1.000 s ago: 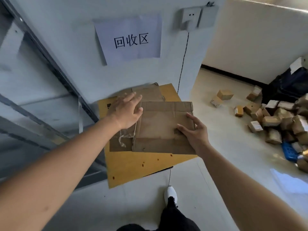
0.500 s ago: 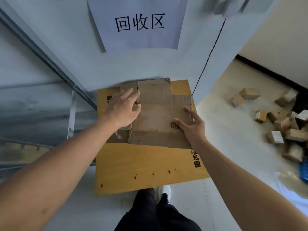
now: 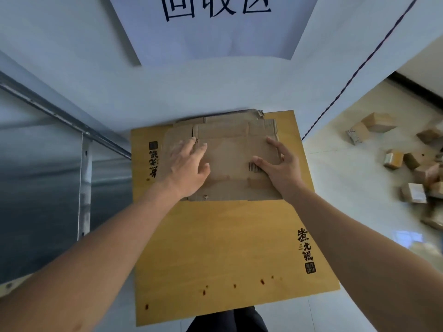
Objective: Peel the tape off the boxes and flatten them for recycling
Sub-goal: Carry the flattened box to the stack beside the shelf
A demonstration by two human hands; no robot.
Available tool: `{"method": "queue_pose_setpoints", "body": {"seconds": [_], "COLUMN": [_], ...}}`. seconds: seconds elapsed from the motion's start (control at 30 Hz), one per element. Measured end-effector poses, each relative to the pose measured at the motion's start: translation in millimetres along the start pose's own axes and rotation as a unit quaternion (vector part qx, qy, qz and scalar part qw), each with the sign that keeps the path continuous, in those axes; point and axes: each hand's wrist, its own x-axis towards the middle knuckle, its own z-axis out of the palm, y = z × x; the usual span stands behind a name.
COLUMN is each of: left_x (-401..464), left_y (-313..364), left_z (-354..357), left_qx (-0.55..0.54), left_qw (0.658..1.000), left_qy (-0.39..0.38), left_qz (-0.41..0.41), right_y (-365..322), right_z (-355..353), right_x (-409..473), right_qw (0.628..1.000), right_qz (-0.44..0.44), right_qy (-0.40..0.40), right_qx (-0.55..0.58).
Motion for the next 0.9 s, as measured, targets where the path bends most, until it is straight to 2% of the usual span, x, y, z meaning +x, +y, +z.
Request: {"method": "queue_pose_setpoints", "body": {"seconds": [0.3,0.5,0.6,0.67,0.77,0.83,0.9], "left_x": [33,53,60,62,64,66,68], "left_y": [-9,-10,-8,-3,2,4,6], "left_z": [25,28,29,31,31,28,25], "left_qx": [-0.004,-0.015,-0.007,0.006,0.034,0.035,0.034], "left_qw": [0.999,0.999,0.999,0.999,0.998,0.998,0.997], "left_qy": [-0.033,-0.03,-0.04,-0.037,-0.034,-0.04,-0.046], "left_qz": [0.003,-0.021,-0.024,-0.031,-0.039,-0.041,-0.043], "right_y": [2,1,8,10,1,-8,-15], "right_z": [1,12,15,20,31,42,57], "right_x": [46,66,72,75,76,74,70], "right_qw": [0.997,0.976,0.957,0.929,0.869,0.853,0.855], "right_qz": [-0.018,-0.058,-0.042,-0.029,-0.12,-0.176,-0.143], "right_qy": [0.003,0.009,0.009,0.018,0.026,-0.03,-0.095], "right_qx": [-0.078,-0.208,-0.288,-0.37,-0.479,-0.491,-0.49]}}
